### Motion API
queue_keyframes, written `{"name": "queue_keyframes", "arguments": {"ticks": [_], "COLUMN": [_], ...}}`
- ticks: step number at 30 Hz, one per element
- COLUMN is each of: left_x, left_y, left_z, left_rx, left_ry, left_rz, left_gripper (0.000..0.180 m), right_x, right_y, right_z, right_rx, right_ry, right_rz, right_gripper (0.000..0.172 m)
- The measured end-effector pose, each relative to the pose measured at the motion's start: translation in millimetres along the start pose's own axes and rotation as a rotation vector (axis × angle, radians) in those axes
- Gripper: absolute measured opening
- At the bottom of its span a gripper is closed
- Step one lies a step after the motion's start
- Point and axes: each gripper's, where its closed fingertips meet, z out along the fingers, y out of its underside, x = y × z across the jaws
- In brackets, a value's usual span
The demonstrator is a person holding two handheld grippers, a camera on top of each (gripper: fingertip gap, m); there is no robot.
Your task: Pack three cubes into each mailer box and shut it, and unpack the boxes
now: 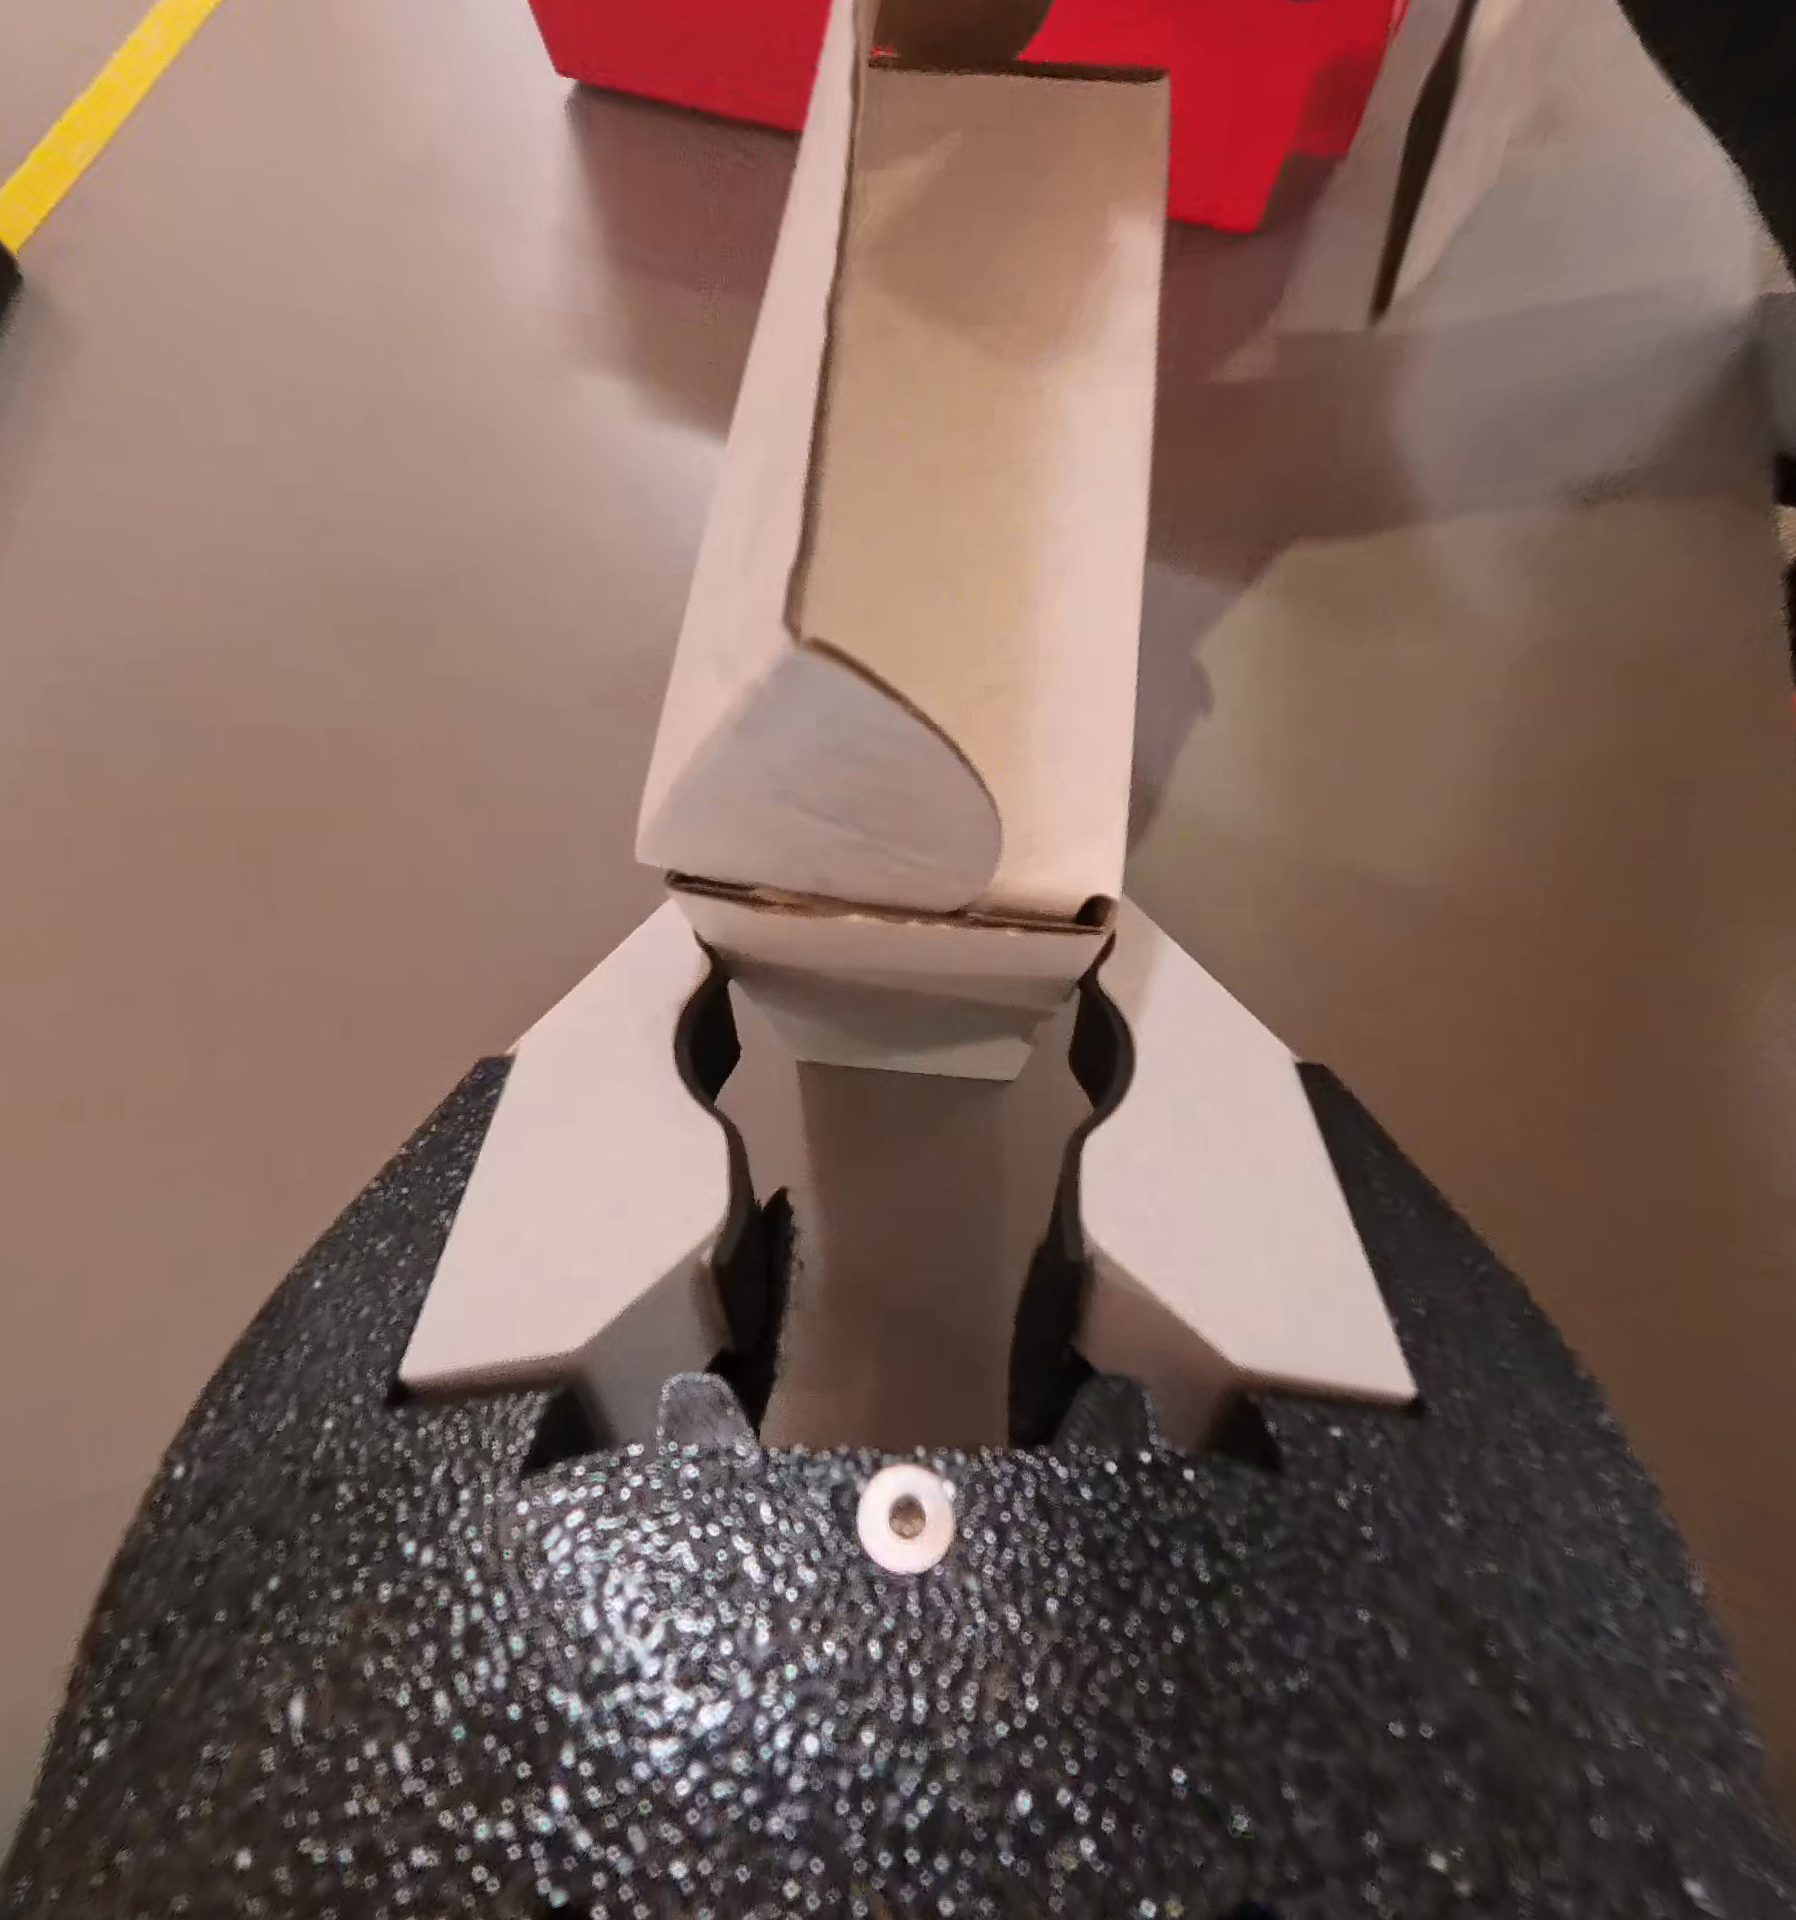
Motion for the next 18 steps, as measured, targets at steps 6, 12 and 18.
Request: {"name": "queue_keyframes", "arguments": {"ticks": [6,12,18], "left_x": [9.9,30.3,32.4], "left_y": [4.7,13.7,13.6], "left_z": [-6.3,-18.4,-17.8], "left_rx": [0.013,0.026,0.018], "left_ry": [0.04,0.128,0.124], "left_rz": [0.024,0.085,0.077], "left_gripper": [0.064,0.064,0.064], "right_x": [-17.0,-53.2,-60.5], "right_y": [14.1,26.7,28.9], "right_z": [11.9,19.7,16.4], "right_rx": [-0.117,-0.059,-0.061], "right_ry": [0.039,-0.194,-0.241], "right_rz": [-0.098,-0.068,-0.075], "right_gripper": [0.125,0.086,0.072]}}
